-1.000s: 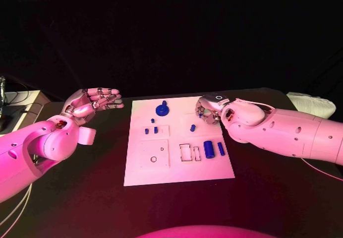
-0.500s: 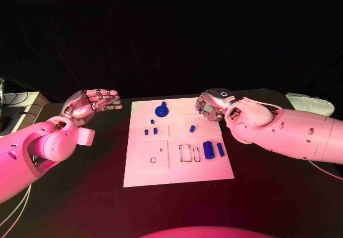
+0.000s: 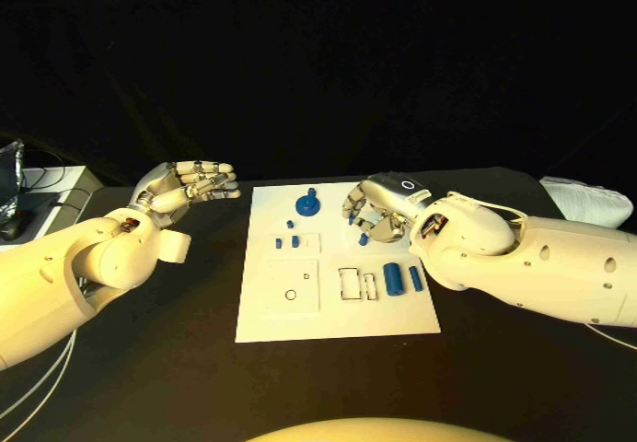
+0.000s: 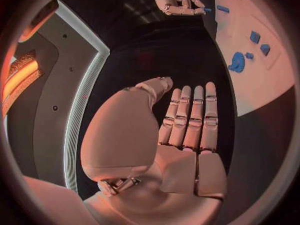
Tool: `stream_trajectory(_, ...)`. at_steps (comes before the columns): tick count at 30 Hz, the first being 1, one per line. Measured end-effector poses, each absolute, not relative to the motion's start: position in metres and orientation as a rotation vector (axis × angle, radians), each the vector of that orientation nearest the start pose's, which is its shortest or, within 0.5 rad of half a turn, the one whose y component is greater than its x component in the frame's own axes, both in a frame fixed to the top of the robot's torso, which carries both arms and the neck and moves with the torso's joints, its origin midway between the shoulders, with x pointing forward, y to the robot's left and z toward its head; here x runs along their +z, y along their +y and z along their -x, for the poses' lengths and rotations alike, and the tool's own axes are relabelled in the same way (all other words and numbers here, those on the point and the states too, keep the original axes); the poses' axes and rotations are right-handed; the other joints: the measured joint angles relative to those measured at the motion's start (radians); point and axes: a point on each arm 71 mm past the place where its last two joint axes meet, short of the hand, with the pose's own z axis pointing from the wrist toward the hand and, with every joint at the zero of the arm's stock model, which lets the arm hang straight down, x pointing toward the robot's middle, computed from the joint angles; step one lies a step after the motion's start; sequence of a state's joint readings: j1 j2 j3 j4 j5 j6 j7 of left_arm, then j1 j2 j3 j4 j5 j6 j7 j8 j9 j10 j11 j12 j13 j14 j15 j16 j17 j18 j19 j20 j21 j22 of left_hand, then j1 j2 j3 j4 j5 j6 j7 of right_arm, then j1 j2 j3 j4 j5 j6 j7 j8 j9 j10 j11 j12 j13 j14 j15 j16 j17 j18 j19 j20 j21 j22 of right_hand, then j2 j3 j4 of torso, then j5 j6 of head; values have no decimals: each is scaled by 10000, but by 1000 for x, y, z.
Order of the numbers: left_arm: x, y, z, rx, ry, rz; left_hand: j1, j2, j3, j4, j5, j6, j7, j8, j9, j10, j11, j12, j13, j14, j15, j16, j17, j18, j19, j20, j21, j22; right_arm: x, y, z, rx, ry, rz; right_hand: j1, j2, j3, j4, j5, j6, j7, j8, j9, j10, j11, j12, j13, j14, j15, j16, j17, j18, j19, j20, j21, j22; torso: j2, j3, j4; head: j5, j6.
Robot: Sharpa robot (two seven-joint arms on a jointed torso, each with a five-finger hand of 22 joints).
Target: Assemble the parts on the task board
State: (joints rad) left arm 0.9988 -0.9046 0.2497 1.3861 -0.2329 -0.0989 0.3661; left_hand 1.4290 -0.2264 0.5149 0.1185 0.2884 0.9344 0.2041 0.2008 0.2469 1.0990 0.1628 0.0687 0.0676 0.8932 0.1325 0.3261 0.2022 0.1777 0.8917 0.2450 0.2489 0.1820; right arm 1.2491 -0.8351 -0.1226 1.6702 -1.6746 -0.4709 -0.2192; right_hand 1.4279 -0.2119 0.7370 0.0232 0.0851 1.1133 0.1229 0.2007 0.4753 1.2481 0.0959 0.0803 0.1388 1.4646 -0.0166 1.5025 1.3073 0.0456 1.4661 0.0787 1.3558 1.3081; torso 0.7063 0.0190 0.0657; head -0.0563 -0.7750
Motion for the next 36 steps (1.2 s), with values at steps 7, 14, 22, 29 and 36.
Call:
stream_trajectory(7,-181,275,-505,-15630,13728,9978,0,0,0,0,0,0,0,0,-7,0,0,0,0,0,0,0,-1,0,0,0,0,0,-190,-124,-431,7241,14858,3365,0,-1,26,-28,40,0,0,-1,-1,0,0,11,0,0,0,0,0,0,0,0,0,-1,-37,-56,34,417,-96)
stream_trajectory(14,-180,270,-504,-15653,13695,9982,0,0,0,0,0,0,0,0,-9,1,0,0,0,0,0,-34,9,0,0,0,-40,-21,-210,-104,-420,7628,14810,3543,0,-2,40,-42,58,-1,0,-19,-1,0,0,11,2,0,1,0,0,0,0,0,-1,-2,-43,-81,42,725,-215)
stream_trajectory(22,-179,267,-503,-15621,13614,10033,0,0,0,0,0,25,24,0,-9,1,-1,0,0,0,0,-36,8,0,-1,-1,-40,-36,-228,-91,-415,7743,14760,3615,0,-3,55,-57,100,-2,-1,-23,0,1,-1,11,88,0,1,0,0,0,0,0,-1,-3,-42,-82,30,863,-334)
stream_trajectory(29,-178,265,-502,-15614,13567,10070,0,0,0,0,0,38,37,0,-8,1,-1,1,0,0,0,-35,8,0,-1,-1,-40,-36,-240,-85,-415,7634,14768,3705,-1,-2,54,-58,156,-11,-8,1,6,4,-3,11,126,0,1,0,0,0,0,1,-1,-4,-31,-69,33,950,-433)
stream_trajectory(36,-178,265,-502,-15608,13548,10088,0,0,0,0,0,38,37,0,-7,1,-1,1,0,0,0,-35,6,0,-1,-1,-40,-35,-246,-84,-416,7487,14807,3798,-16,13,67,-71,159,-21,-14,-10,9,306,-270,12,84,0,1,0,0,0,0,1,-1,-5,-25,-63,33,1023,-551)
